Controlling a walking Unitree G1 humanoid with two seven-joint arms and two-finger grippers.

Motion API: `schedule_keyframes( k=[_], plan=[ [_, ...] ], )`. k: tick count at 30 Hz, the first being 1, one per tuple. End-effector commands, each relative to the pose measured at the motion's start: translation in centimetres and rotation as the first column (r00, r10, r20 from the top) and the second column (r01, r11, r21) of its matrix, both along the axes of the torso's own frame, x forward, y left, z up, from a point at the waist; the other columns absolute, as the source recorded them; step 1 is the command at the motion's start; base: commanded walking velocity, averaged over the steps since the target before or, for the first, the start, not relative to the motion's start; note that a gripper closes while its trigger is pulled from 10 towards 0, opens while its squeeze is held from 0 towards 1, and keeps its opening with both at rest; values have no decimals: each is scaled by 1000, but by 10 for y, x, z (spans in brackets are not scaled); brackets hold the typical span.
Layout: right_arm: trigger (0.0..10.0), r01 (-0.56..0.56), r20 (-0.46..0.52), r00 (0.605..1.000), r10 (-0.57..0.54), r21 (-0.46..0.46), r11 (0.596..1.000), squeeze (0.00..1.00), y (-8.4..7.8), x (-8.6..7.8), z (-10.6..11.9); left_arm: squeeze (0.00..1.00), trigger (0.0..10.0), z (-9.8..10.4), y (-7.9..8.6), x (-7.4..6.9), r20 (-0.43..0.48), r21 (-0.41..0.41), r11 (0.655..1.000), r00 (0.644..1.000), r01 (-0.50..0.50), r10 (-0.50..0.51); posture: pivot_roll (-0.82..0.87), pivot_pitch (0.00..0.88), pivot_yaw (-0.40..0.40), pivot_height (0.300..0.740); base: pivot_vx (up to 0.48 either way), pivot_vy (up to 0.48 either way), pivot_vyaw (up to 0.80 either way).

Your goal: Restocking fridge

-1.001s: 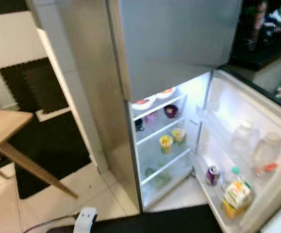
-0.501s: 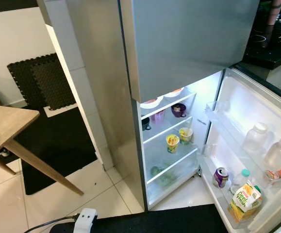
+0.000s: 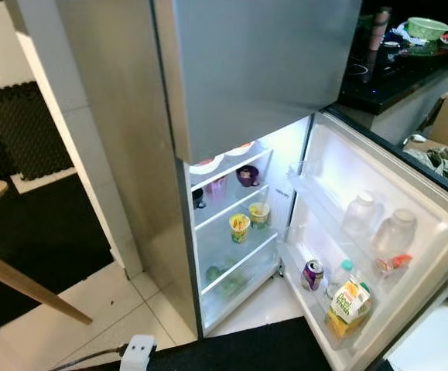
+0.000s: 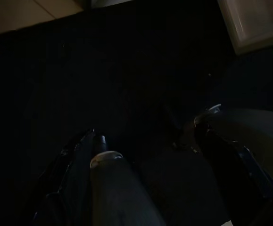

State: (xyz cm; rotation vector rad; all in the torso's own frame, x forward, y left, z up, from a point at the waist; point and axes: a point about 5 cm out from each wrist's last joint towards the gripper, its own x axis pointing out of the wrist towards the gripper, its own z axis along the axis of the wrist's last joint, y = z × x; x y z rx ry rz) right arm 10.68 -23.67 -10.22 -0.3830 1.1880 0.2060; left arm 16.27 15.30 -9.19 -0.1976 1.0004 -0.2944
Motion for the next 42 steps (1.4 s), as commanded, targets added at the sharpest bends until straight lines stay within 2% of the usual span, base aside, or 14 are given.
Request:
schedule_keyframes(
  k=[1,4,6,7,9,15,19,22,24,25,29,31,37,42],
  plan=[
    [10000,-53,9,999,54,-9,999,0,3,10,2,0,10000,-2,0,-6,-9,-4,999,999,-41,41,-77,0,-95,740,0,0,0],
    [10000,-82,14,997,82,-13,997,0,4,15,3,0,10000,-3,0,-7,-9,-4,998,998,-57,57,-57,0,-110,740,0,0,0],
    [10000,-153,31,988,153,-19,988,0,7,29,7,0,10000,-7,3,-17,-21,0,996,995,-94,94,-12,0,-138,740,0,0,0],
    [10000,-153,31,988,153,-19,988,0,7,29,7,0,10000,-7,3,-17,-21,0,996,995,-94,94,-12,0,-138,740,0,0,0],
    [10000,-191,48,980,192,-24,981,0,9,39,11,0,10000,-10,6,-28,-38,8,994,993,-112,112,6,0,-138,740,0,0,0],
    [10000,-175,111,978,177,-24,984,0,15,58,17,0,10000,-13,18,-41,-64,42,995,993,-94,96,15,0,-109,740,0,0,0],
    [10000,-157,127,979,158,-18,987,0,16,60,18,0,10000,-13,21,-40,-62,49,995,994,-88,91,14,0,-100,740,0,0,0],
    [10000,-92,215,973,86,18,996,0,21,76,25,0,10000,-6,34,-24,-15,76,995,998,-56,57,-1,0,-68,740,0,0,0],
    [10000,-81,236,969,72,27,996,0,22,81,27,0,10000,-4,36,-19,-1,82,995,999,-51,51,-3,0,-66,740,0,0,0],
    [10000,-81,236,969,72,27,996,0,22,81,27,0,10000,-4,36,-19,-1,82,995,999,-51,51,-3,0,-66,740,0,0,0],
    [10000,-32,282,959,14,60,998,0,24,84,29,0,10000,4,41,-2,54,88,994,997,-57,53,-10,0,-61,740,0,0,0],
    [10000,-33,281,960,15,60,998,0,24,83,28,0,10000,5,41,0,57,89,994,997,-58,53,-10,0,-61,740,0,0,0],
    [10000,-70,310,949,52,46,996,0,24,91,33,0,10000,9,30,13,85,77,996,996,-40,33,-33,1,-71,740,0,0,0],
    [10000,-71,342,938,58,26,997,0,11,102,42,0,10000,9,19,17,96,48,997,994,-55,50,-58,0,-81,740,0,0,0]
  ],
)
